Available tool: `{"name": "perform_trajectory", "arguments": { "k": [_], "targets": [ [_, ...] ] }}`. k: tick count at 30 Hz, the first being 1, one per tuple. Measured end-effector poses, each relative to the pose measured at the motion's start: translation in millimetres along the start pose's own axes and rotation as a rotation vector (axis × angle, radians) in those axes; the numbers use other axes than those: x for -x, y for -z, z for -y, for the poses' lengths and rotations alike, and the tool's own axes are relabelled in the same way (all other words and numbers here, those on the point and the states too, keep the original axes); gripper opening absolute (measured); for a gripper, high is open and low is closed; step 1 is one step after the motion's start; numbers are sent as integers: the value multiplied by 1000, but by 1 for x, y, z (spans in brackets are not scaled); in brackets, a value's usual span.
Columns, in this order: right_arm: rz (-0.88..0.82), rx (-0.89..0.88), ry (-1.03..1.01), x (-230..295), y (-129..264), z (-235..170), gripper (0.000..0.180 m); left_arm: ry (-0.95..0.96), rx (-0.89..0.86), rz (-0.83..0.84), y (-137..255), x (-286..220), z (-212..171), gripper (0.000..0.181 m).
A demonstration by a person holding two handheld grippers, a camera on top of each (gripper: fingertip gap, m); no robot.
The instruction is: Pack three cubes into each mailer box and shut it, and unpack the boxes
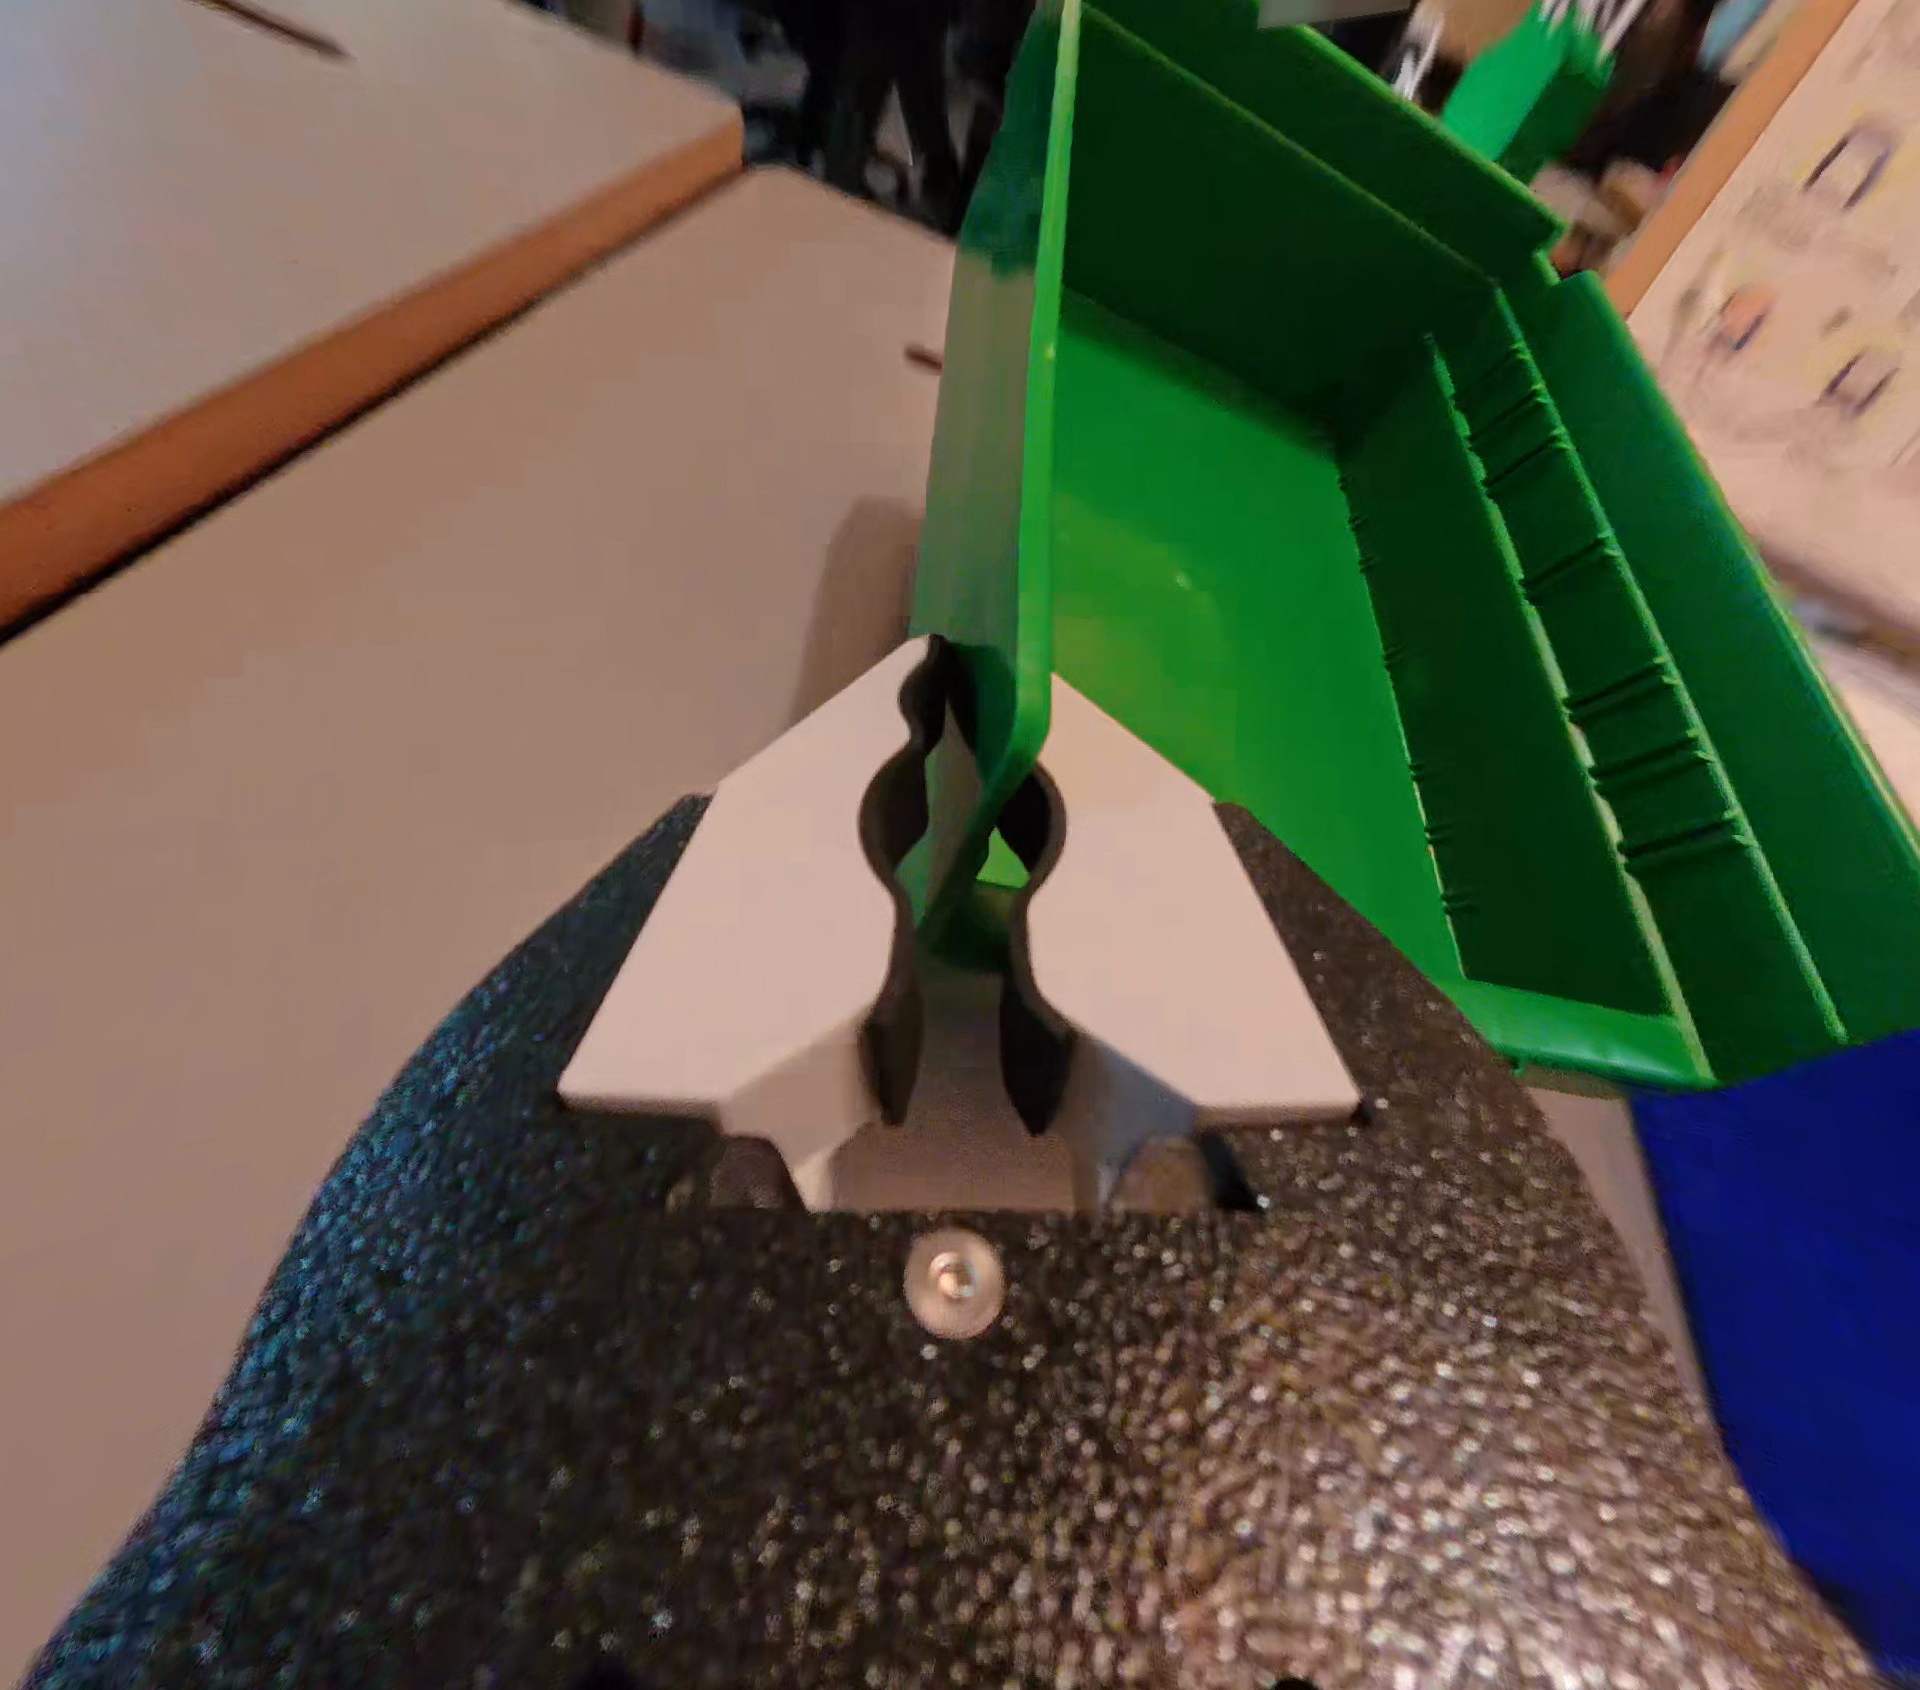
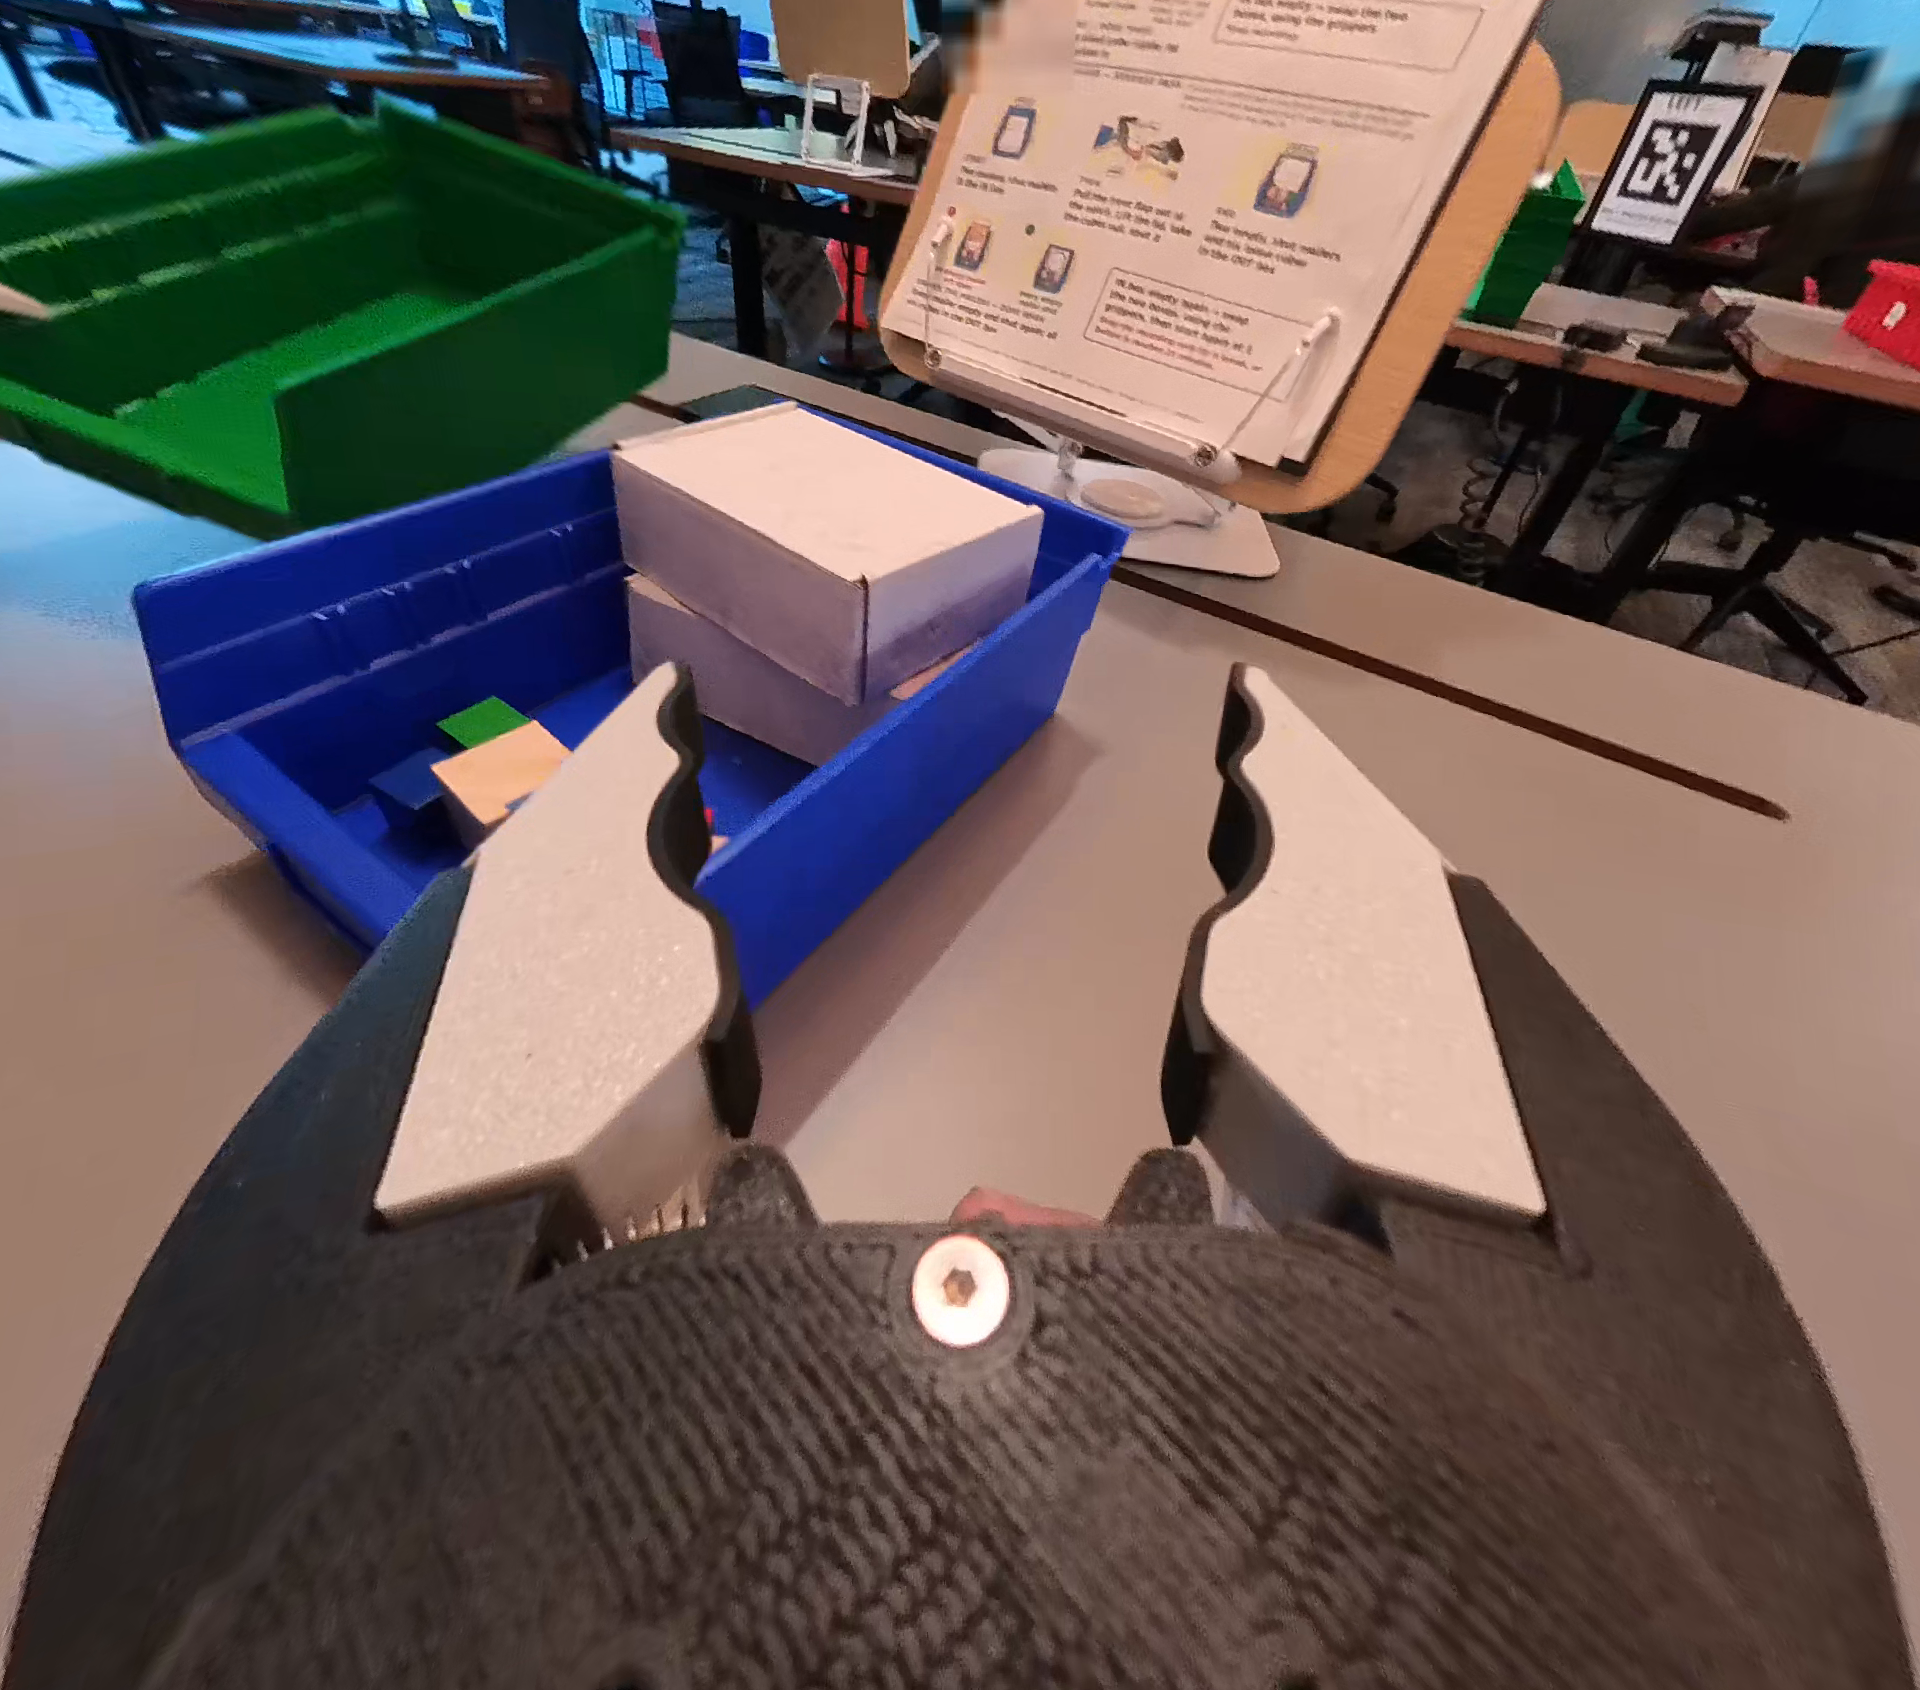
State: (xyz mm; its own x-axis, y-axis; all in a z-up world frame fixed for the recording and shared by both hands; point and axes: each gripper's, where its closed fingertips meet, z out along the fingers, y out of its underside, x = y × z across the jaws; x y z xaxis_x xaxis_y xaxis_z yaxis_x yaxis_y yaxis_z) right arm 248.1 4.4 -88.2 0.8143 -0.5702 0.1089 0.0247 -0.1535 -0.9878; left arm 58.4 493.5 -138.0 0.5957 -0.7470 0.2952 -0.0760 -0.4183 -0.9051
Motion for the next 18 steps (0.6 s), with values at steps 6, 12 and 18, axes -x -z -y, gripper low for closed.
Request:
{"name": "perform_trajectory", "arguments": {
  "k": [6,12,18],
  "targets": [
    [102,-167,-12,52,-3,38,101,-76,-364,35,91,-69,68,3],
    [230,-385,-141,107,9,86,89,-120,-453,-175,145,-183,60,1],
    [200,-508,-230,102,14,97,54,-242,-594,-222,183,-266,45,1]
  ]
}}
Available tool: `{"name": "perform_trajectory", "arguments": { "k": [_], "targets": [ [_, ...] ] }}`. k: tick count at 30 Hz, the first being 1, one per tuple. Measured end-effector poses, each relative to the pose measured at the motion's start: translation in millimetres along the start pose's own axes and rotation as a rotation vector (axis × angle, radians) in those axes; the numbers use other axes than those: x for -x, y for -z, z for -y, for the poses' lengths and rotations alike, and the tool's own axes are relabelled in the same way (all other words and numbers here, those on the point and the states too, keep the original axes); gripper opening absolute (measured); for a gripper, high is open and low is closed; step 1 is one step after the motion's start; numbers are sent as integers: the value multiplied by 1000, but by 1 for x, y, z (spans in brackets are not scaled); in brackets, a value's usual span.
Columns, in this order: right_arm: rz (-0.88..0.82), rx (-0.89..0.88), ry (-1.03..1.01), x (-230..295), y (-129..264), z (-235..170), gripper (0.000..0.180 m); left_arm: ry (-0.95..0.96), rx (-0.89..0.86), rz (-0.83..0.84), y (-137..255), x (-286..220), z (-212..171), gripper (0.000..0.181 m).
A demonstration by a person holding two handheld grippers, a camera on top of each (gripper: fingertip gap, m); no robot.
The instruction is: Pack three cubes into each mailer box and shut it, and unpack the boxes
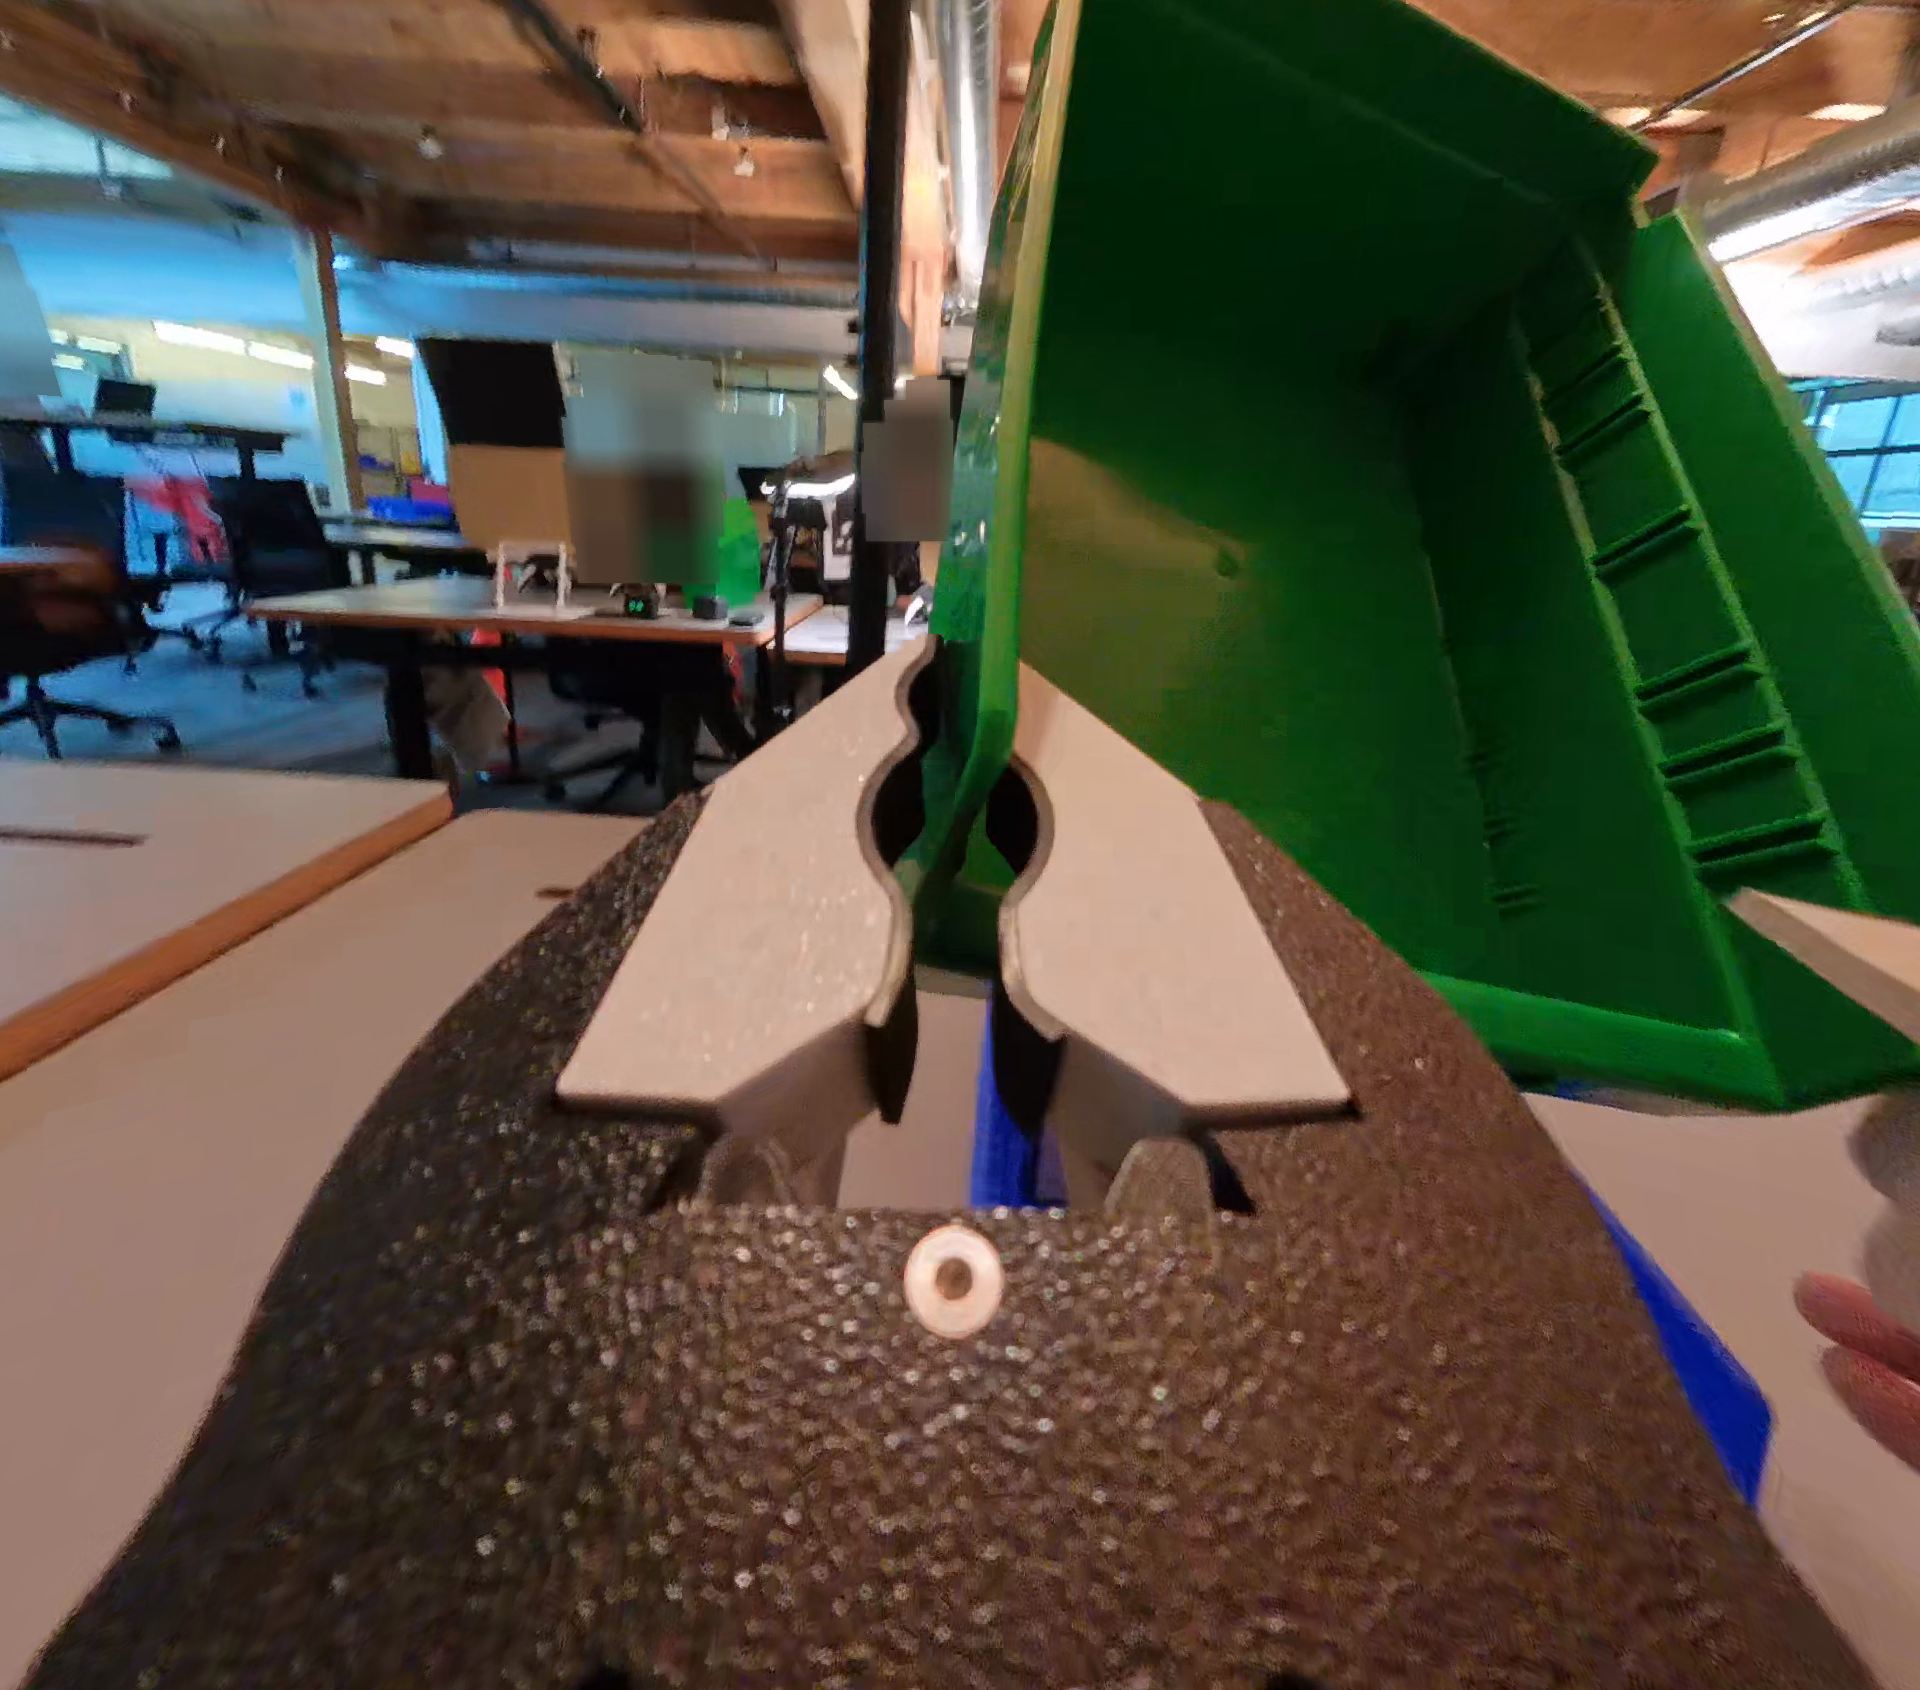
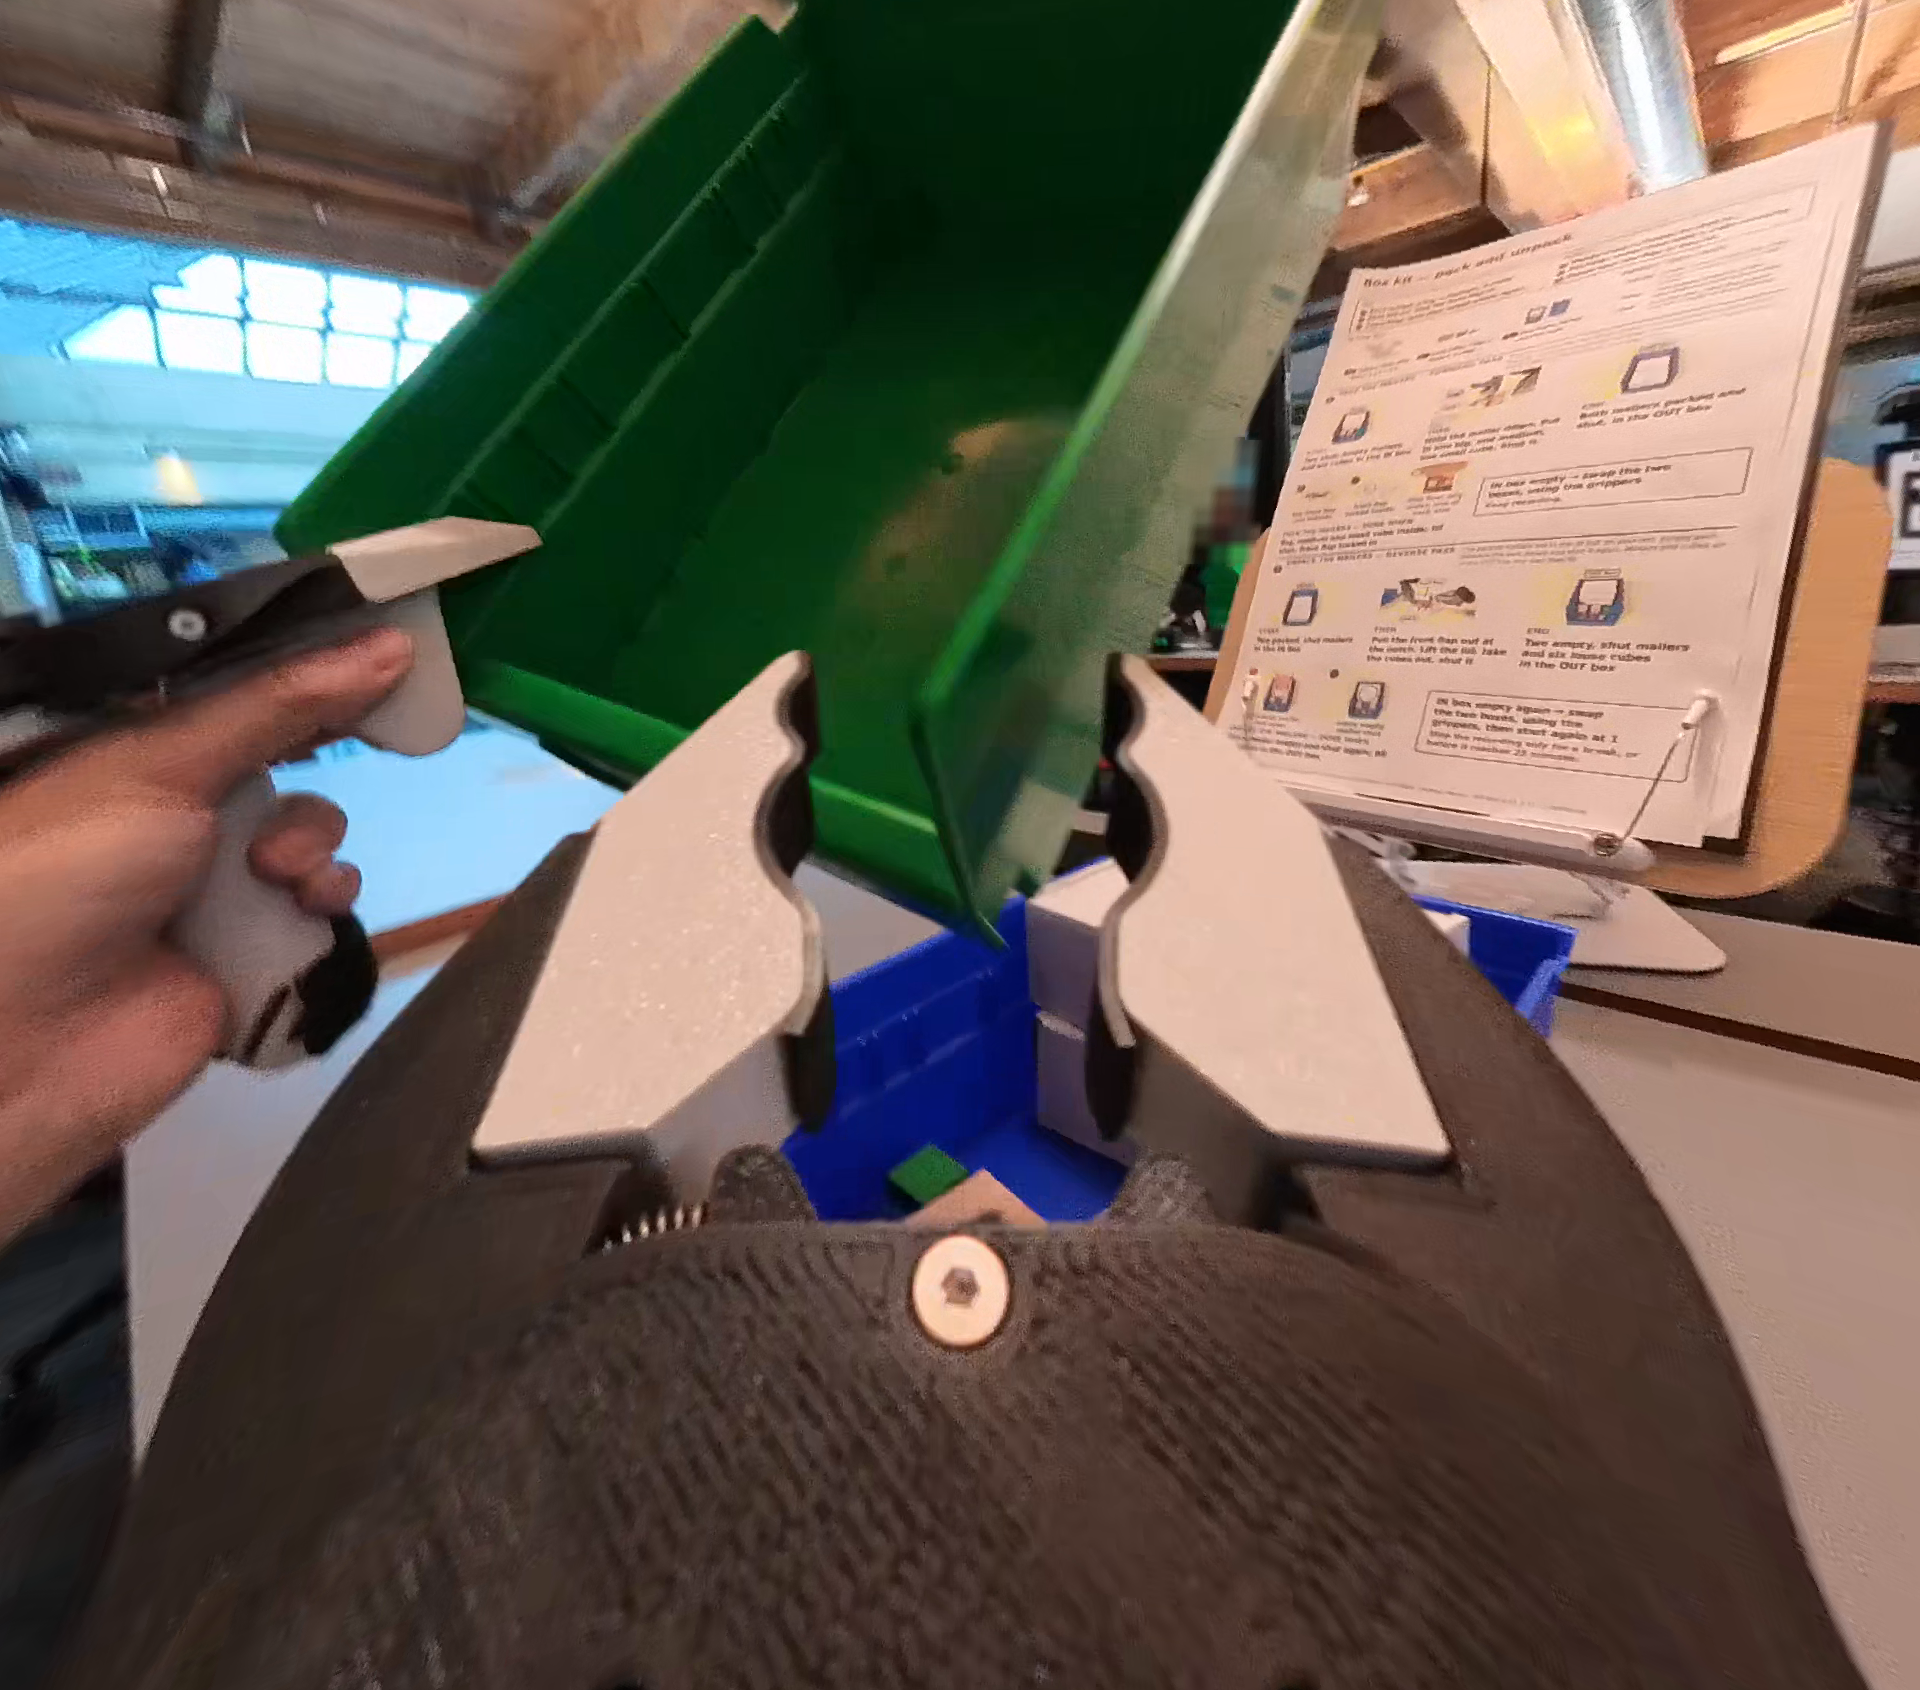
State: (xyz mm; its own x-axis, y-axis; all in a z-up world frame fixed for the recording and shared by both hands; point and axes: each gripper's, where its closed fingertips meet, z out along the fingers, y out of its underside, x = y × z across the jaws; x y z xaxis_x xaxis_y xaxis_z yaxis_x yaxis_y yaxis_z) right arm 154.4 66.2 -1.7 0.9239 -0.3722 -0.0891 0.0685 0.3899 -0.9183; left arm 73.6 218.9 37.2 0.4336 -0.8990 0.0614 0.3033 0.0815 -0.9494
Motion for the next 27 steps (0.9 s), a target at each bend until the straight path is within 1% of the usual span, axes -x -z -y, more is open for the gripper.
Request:
{"name": "perform_trajectory", "arguments": {
  "k": [2,3,4,6,9,11,12,14,16,17,19,21,23,24,27],
  "targets": [
    [-71,-54,-58,-21,2,8,45,-28,-27,-35,5,-28,7,2],
    [-120,-80,-84,-35,4,11,37,-33,-39,-61,6,-43,9,3],
    [-154,-97,-129,-49,8,13,34,-47,-58,-88,7,-58,10,4],
    [-233,-108,-214,-78,15,14,26,-121,-89,-103,7,-85,9,5],
    [-269,-129,-347,-118,24,10,6,-175,-136,-138,8,-125,6,13],
    [-294,-164,-411,-148,33,14,3,-235,-131,-225,6,-157,-6,21],
    [-294,-167,-401,-161,39,17,3,-275,-97,-275,5,-170,-15,26],
    [-325,-157,-392,-190,52,24,2,-316,16,-342,5,-184,-30,49],
    [-412,-157,-414,-223,71,30,2,-327,27,-409,13,-189,-31,72],
    [-467,-163,-418,-243,84,32,2,-335,12,-419,16,-185,-31,84],
    [-588,-169,-378,-284,115,36,3,-358,55,-367,17,-155,-43,80],
    [-710,-128,-322,-322,150,36,3,-357,192,-250,11,-102,-71,81],
    [-825,-61,-262,-353,182,32,3,-311,326,-140,8,-46,-104,85],
    [-874,-27,-228,-364,195,28,3,-277,387,-112,8,-25,-120,86],
    [-962,70,-177,-384,216,10,3,-200,527,-106,8,5,-167,84]
  ]
}}
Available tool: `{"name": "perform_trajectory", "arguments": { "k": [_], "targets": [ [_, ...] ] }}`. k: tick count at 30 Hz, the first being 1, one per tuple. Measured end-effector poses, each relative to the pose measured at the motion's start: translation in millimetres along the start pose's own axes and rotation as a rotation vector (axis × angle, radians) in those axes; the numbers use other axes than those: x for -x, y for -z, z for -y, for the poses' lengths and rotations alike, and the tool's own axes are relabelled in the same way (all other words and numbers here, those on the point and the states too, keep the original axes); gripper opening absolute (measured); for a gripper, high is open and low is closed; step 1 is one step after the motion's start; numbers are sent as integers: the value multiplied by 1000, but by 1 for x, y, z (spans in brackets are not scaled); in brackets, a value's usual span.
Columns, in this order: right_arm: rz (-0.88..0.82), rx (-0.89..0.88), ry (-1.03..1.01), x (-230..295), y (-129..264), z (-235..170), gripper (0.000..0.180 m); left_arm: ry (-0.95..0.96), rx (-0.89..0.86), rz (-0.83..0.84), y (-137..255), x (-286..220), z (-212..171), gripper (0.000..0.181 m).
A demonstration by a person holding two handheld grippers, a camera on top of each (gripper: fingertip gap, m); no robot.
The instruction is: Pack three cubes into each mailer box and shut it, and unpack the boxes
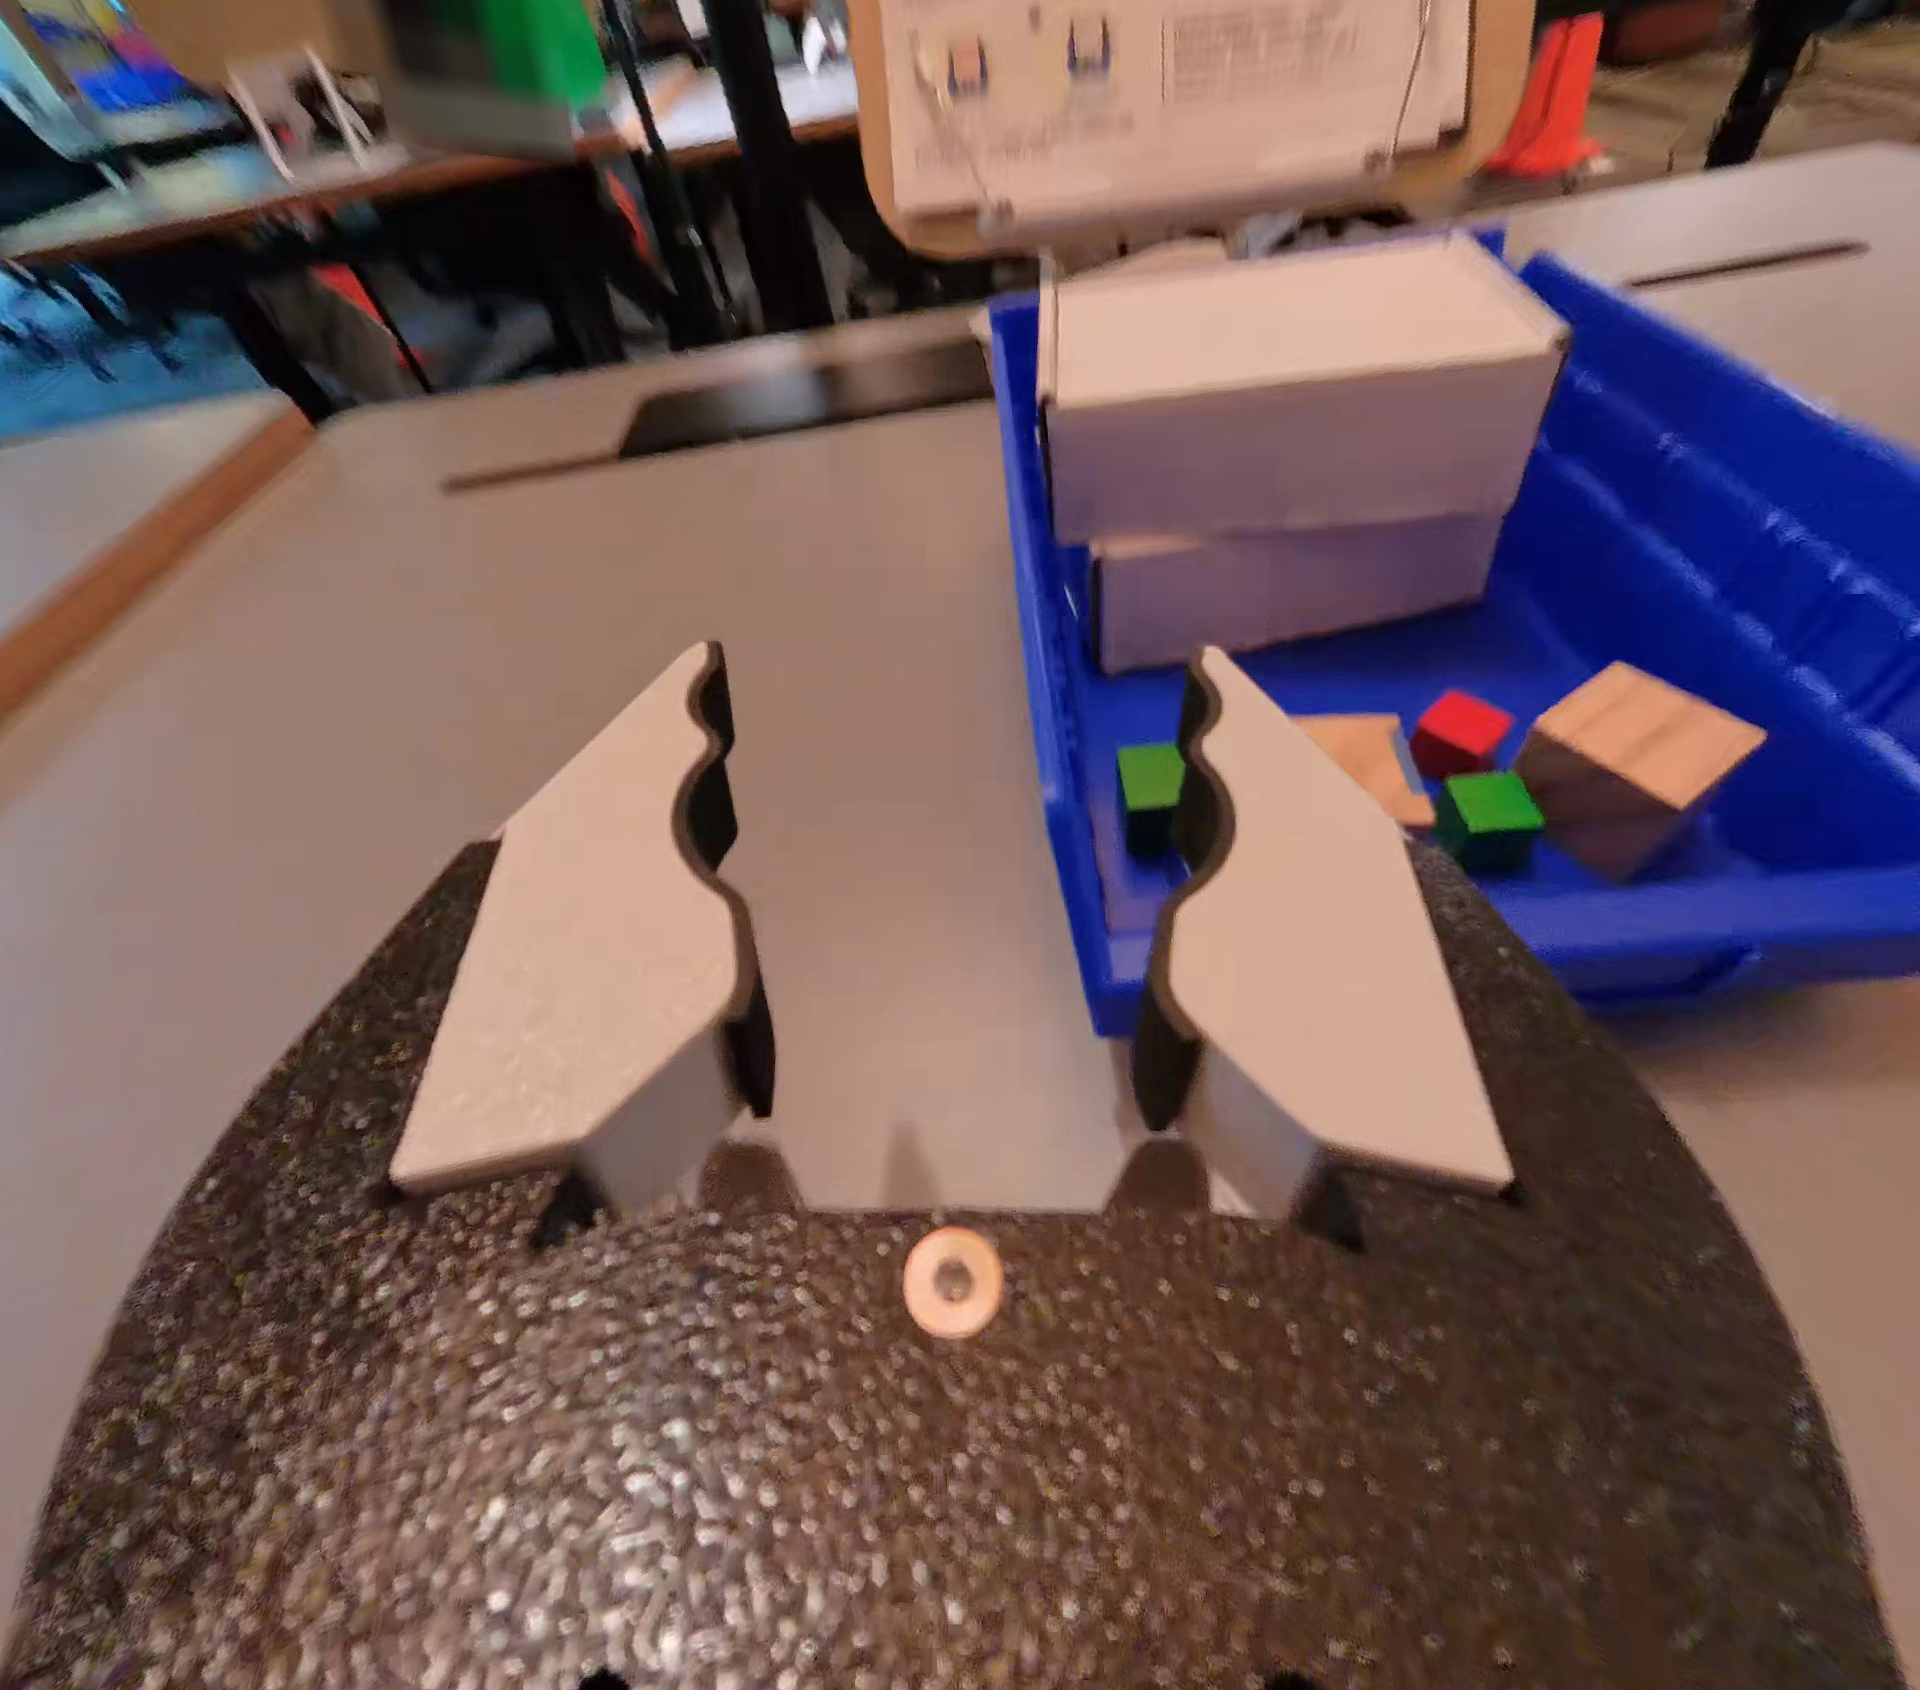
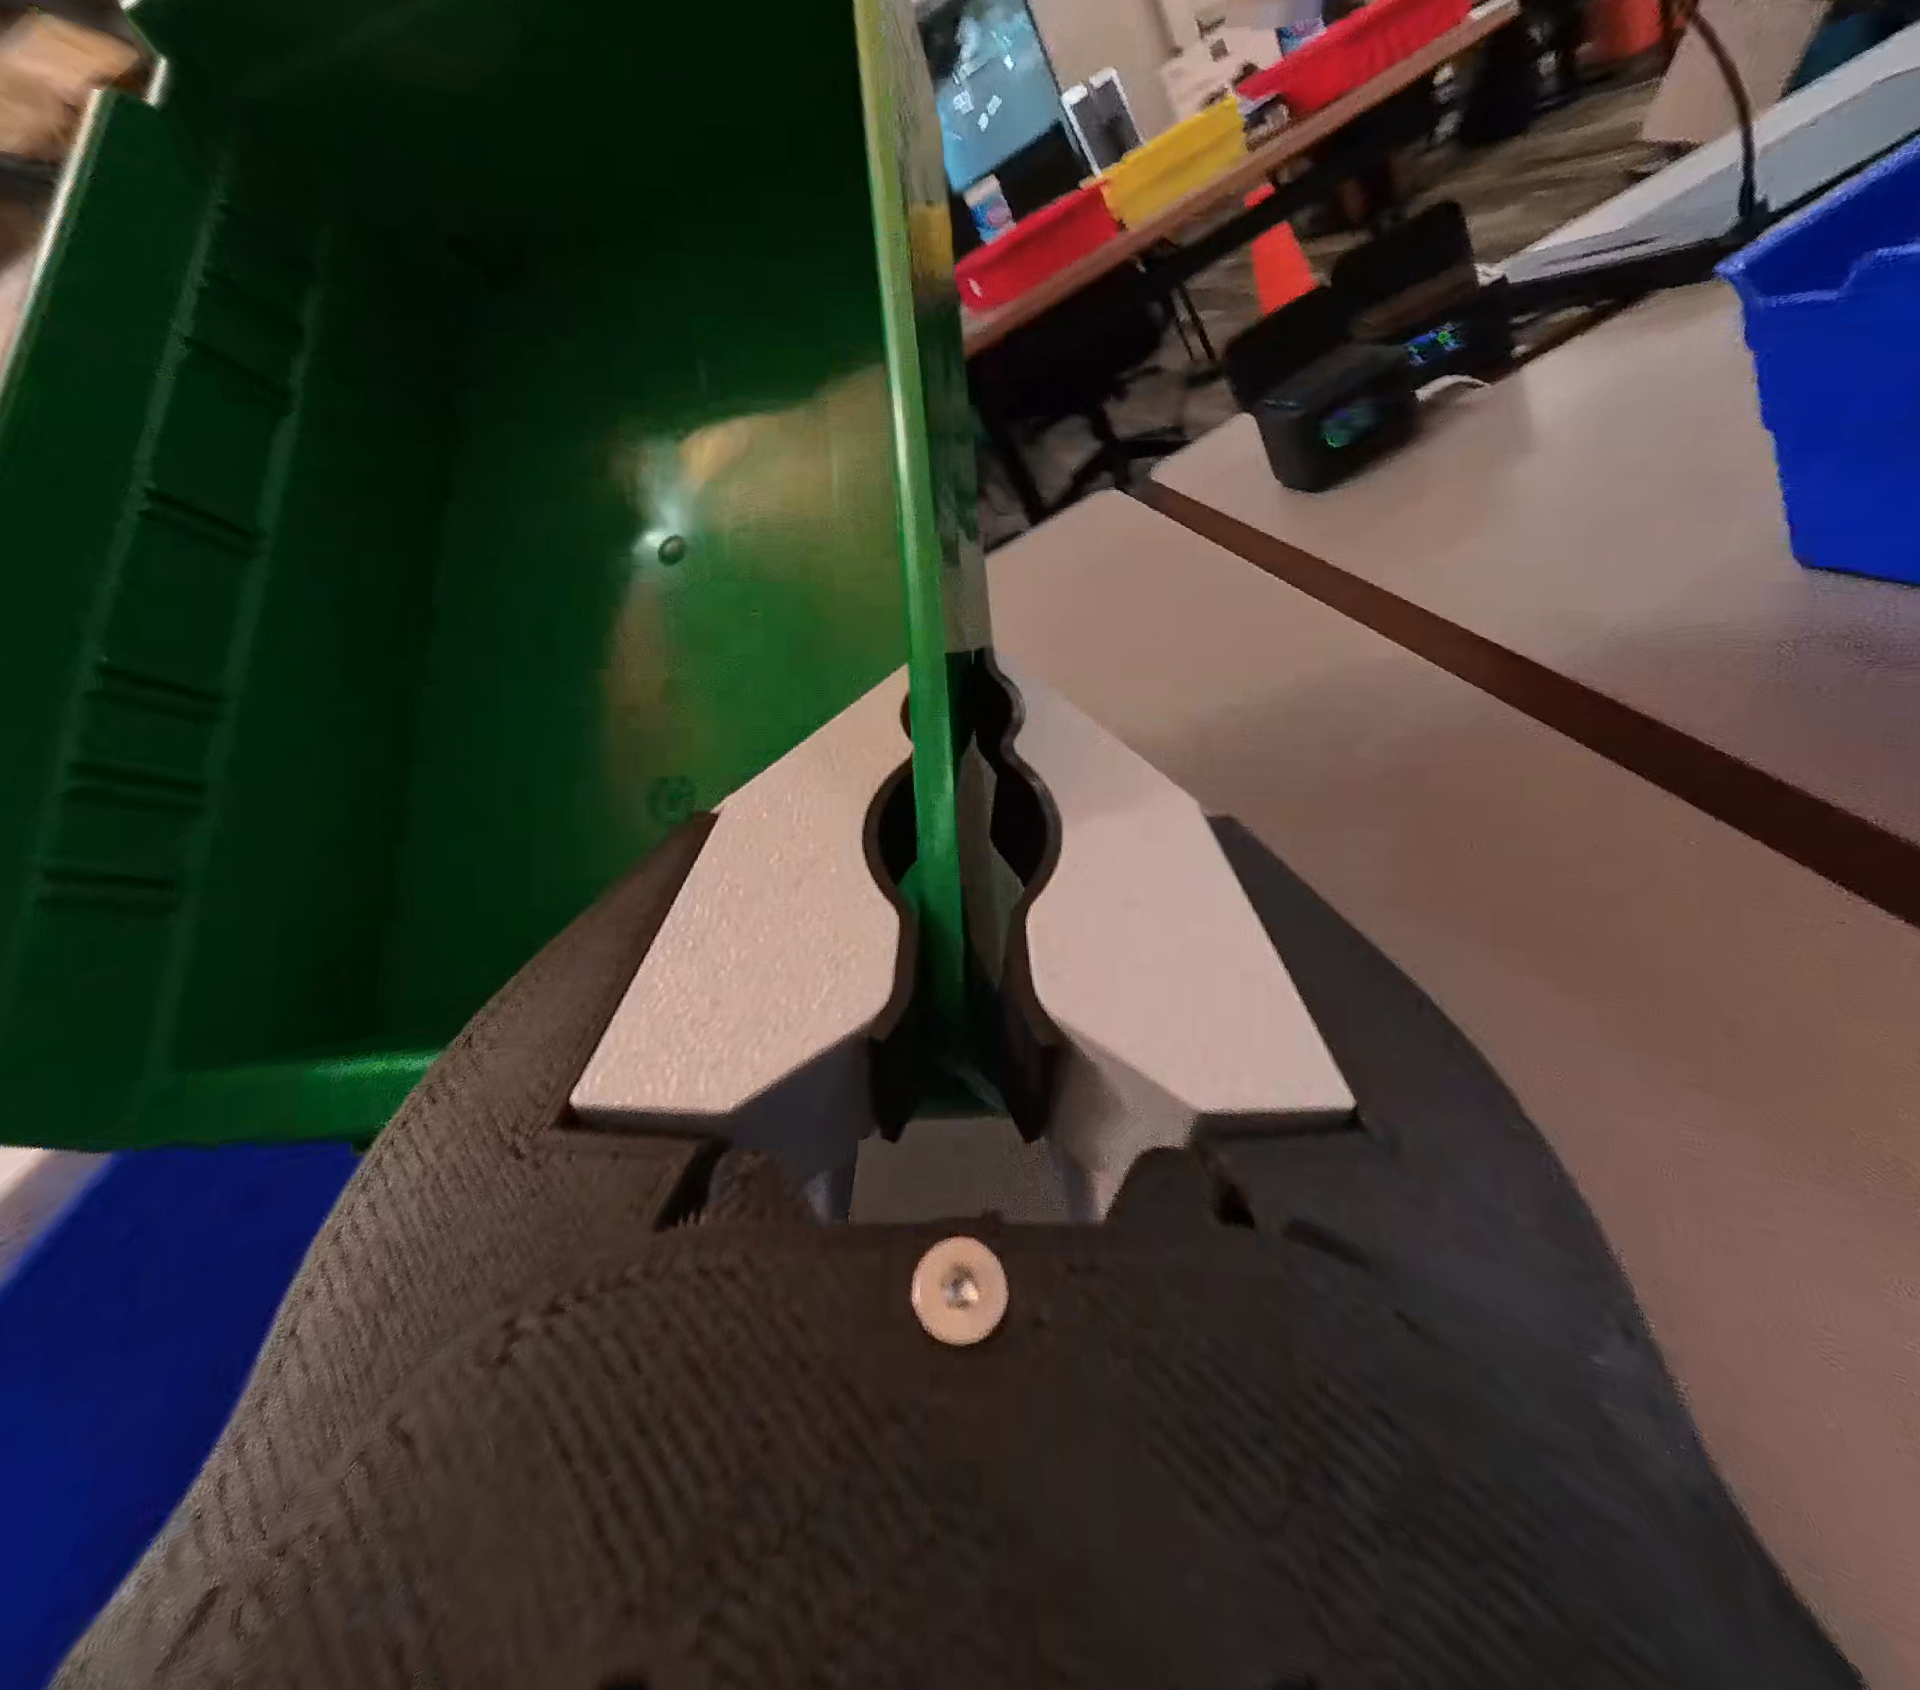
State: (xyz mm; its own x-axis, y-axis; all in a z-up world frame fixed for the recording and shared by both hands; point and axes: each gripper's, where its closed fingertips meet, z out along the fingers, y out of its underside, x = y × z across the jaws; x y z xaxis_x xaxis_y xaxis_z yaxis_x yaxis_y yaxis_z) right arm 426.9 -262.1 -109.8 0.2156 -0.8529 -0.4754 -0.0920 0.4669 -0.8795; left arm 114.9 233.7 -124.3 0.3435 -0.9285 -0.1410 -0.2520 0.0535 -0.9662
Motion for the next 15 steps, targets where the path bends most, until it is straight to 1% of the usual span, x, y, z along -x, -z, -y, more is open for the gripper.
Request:
{"name": "perform_trajectory", "arguments": {
  "k": [2,3,5,6,9,12,15],
  "targets": [
    [-12,52,9,-6,-6,-15,3,46,66,-54,-13,-5,-21,78],
    [-8,87,7,-8,-9,-24,3,84,82,-99,-18,-12,-27,70],
    [2,168,-10,-10,-14,-42,4,167,118,-176,-26,-27,-36,61],
    [-2,205,-1,-12,-15,-50,4,170,122,-206,-29,-34,-38,53],
    [-46,266,115,-17,-16,-62,4,60,150,-134,-39,-26,-51,27],
    [-89,273,216,-20,-17,-62,5,93,147,-119,-42,-18,-51,2],
    [-89,290,194,-24,-18,-66,5,102,158,-71,-41,8,-55,3]
  ]
}}
